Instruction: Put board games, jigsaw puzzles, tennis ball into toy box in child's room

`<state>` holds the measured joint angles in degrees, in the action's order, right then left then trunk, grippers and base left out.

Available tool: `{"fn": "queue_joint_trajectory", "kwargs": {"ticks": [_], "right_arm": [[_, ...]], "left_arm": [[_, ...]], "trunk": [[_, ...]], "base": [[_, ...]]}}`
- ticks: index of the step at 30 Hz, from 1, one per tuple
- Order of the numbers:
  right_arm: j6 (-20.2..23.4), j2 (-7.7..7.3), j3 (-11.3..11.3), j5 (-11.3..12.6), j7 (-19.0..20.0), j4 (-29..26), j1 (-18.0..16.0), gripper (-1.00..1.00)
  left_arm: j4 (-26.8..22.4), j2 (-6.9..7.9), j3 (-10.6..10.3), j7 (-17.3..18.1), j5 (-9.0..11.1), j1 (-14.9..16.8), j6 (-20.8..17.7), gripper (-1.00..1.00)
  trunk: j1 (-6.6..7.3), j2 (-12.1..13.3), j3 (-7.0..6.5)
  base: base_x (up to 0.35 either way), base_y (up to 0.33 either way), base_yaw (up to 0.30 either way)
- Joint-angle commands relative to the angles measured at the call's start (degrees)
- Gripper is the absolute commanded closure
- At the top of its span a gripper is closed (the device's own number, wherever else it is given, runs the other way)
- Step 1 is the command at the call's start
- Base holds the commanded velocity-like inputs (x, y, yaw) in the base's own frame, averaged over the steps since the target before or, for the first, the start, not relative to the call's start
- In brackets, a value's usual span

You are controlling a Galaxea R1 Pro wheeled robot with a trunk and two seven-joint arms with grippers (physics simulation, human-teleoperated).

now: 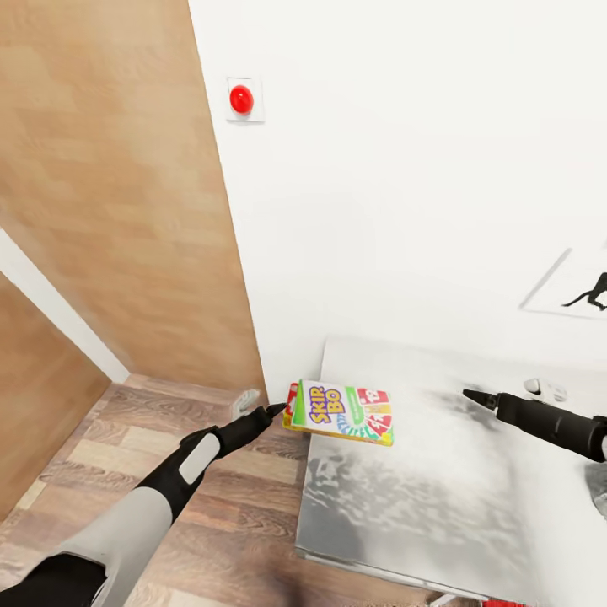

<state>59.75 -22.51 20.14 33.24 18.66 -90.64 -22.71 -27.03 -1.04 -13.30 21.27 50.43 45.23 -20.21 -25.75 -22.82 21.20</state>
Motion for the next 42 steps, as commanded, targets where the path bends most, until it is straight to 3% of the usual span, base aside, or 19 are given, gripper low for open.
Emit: {"fn": "queue_joint_trajectory", "kwargs": {"ticks": [1,13,42], "right_arm": [[0.25,0.02,0.07,-0.54,0.59,-0.03,-0.06,-1.00],[0.25,0.09,0.07,-0.55,0.59,-0.10,-0.05,-1.00],[0.25,0.10,0.07,-0.55,0.59,-0.15,-0.05,-1.00]], "left_arm": [[-0.01,0.03,-0.62,0.85,0.39,0.02,-0.19,-1.00],[-0.03,0.08,-2.99,4.16,0.14,-0.08,0.22,-1.00],[-0.06,0.16,-3.35,4.91,0.10,-0.33,0.35,-1.00]], "trunk": [[-0.03,-0.10,0.09],[-0.03,-0.10,0.07],[-0.03,-0.10,0.06]], "base": [[0.000,0.000,-0.252],[0.000,0.000,-0.183],[0.000,0.000,-0.021]]}}
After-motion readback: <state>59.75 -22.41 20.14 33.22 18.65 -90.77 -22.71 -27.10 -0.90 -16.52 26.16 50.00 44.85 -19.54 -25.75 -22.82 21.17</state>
